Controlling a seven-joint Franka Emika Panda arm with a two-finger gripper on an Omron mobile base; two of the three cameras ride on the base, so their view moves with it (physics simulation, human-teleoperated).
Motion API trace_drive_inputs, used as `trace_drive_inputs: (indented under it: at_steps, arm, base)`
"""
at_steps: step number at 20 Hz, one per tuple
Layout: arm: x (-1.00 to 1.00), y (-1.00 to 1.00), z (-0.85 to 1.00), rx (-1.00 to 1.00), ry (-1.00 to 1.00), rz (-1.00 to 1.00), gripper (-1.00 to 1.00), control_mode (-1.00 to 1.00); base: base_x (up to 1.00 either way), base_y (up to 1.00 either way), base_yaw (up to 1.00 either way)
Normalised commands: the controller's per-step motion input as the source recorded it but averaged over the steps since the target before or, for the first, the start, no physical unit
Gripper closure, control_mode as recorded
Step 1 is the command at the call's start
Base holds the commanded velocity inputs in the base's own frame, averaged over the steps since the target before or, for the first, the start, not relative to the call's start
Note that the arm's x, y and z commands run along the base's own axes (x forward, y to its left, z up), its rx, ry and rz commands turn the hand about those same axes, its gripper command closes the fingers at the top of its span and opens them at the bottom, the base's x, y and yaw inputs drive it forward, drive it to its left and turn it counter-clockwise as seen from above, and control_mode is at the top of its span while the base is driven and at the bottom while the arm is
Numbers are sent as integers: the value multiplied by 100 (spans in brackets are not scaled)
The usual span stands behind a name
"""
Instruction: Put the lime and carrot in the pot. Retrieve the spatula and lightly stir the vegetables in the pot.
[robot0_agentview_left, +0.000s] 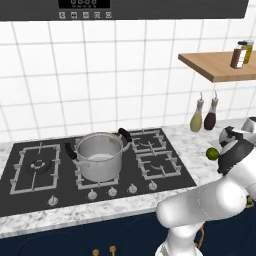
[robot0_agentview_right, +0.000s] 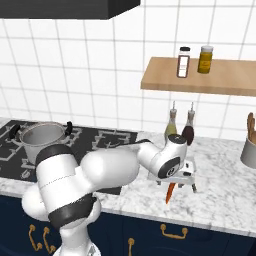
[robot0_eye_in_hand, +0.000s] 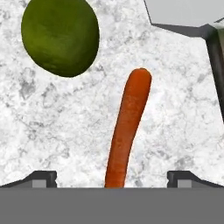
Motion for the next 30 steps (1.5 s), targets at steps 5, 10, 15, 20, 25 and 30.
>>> trace_drive_inputs:
  at_steps: [5, 10, 15, 20, 25, 30]
  arm:
    - [24, -5, -34, 2, 2, 0, -100, -100]
    - [16, -10, -32, 2, 2, 0, -100, -100]
    - [13, -10, -31, 2, 0, 0, 100, -100]
    - [1, 0, -24, 0, 0, 0, 100, -100]
    - [-6, 10, -29, -1, 0, 0, 100, -100]
    - [-66, 57, 0, -1, 0, 0, 100, -100]
  base:
    - [0, 0, 0]
    - [0, 0, 0]
    - [0, 0, 0]
    - [0, 0, 0]
    - [0, 0, 0]
    - [0, 0, 0]
